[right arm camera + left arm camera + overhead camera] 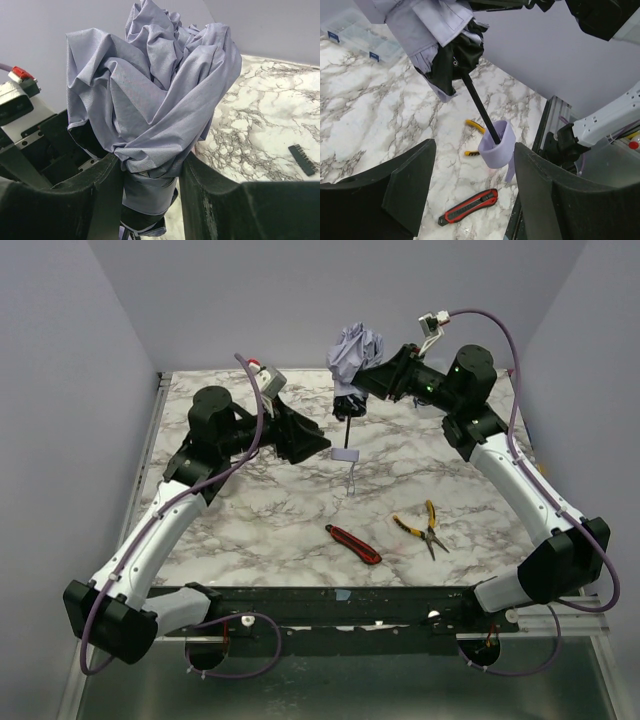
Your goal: Open the umbrella
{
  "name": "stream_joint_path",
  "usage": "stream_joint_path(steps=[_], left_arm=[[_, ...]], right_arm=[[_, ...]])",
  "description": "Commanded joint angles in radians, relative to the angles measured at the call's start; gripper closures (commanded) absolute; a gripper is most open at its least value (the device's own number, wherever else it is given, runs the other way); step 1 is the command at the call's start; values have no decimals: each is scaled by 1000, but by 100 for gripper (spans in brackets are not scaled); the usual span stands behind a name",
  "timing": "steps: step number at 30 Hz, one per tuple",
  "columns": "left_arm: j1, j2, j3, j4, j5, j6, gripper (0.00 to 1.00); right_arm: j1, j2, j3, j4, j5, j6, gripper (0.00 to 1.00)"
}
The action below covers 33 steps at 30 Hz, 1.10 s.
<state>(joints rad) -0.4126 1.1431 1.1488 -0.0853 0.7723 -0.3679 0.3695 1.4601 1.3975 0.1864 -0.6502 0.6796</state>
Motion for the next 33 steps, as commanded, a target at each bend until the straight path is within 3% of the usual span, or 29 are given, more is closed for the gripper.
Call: stream_joint_path(steps=[1,10,16,20,26,33], left_arm=[[-20,53,54,38,-32,-87,33],[-129,133,153,-62,-226,-19,35],[-215,147,193,-177,-531,128,36],[-255,177,220,-223,-662,190,36],[-300,252,301,-309,-757,273,39],[-305,298,307,-368,-729,273,45]], right_arm=[[16,-34,12,77,-23,25,100],[44,-34,29,48,53,-3,100],[106,-43,93,-162,348,-158,100],[127,-31,95,-237,429,-175,100],[160,-26,104,-256,504,-205,100],[162,-35,97,-258,553,-223,100]])
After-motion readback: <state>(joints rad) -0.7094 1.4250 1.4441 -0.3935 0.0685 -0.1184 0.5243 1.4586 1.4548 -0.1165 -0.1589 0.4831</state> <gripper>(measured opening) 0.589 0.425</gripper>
